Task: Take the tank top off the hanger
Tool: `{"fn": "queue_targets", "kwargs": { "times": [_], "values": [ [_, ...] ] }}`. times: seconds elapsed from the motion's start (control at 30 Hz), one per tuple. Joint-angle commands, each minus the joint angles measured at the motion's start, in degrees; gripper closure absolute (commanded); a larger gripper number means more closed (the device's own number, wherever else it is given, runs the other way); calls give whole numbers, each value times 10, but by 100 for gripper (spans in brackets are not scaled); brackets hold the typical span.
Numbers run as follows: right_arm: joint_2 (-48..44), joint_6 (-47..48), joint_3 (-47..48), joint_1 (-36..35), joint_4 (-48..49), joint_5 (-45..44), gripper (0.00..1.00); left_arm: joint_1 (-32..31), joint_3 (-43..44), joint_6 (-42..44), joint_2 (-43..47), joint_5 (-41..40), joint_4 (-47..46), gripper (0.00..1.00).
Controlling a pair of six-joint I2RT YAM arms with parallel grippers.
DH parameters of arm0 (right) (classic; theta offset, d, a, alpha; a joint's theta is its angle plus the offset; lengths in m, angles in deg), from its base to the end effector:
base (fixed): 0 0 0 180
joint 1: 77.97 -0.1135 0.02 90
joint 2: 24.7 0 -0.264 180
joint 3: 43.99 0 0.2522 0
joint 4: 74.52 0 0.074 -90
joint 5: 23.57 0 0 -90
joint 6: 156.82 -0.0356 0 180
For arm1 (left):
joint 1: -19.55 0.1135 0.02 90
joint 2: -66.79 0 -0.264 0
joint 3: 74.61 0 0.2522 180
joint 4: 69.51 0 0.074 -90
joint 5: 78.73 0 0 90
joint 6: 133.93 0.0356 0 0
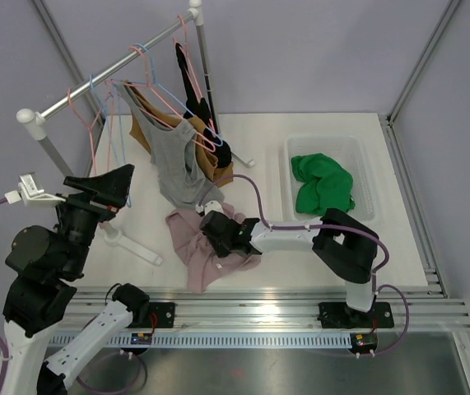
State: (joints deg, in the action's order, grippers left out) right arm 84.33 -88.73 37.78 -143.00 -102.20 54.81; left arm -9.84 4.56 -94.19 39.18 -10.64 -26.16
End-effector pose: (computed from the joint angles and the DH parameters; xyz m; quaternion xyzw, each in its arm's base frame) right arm 0.1723 0.3531 0.1584 -0.3203 0.8935 0.1361 0.2839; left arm 0.0490 -0.0124 0.4487 -0.2577 0.6061 -0.3797 0.6496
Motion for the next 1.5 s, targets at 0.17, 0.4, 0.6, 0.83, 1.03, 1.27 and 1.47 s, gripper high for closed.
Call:
{"fn": "queue_targets", "kwargs": {
  "times": [0.17, 0.4, 0.6, 0.83, 1.03, 1.27, 1.47],
  "values": [
    [-125, 2, -46, -8, 19, -72, 100, 1, 47, 142, 69, 131, 128, 1],
    [-339, -1, 2, -7, -140, -192, 100, 1, 48, 181, 136, 67, 227, 1],
    [-396, 16, 142, 31, -300, -320, 100, 1, 82, 198, 161, 27, 261, 1],
    [-391, 120, 342, 187, -350, -271, 100, 2, 135, 245, 92, 100, 282, 1],
    [-299, 149, 479, 319, -419, -227, 100, 2, 160, 262, 51, 140, 259, 1],
    [-261, 103, 362, 448, -358, -56, 100, 3, 282, 279, -87, 127, 253, 1],
    [-203, 76, 254, 519, -285, 12, 97, 3, 378, 293, -208, 86, 260, 1]
  ]
}}
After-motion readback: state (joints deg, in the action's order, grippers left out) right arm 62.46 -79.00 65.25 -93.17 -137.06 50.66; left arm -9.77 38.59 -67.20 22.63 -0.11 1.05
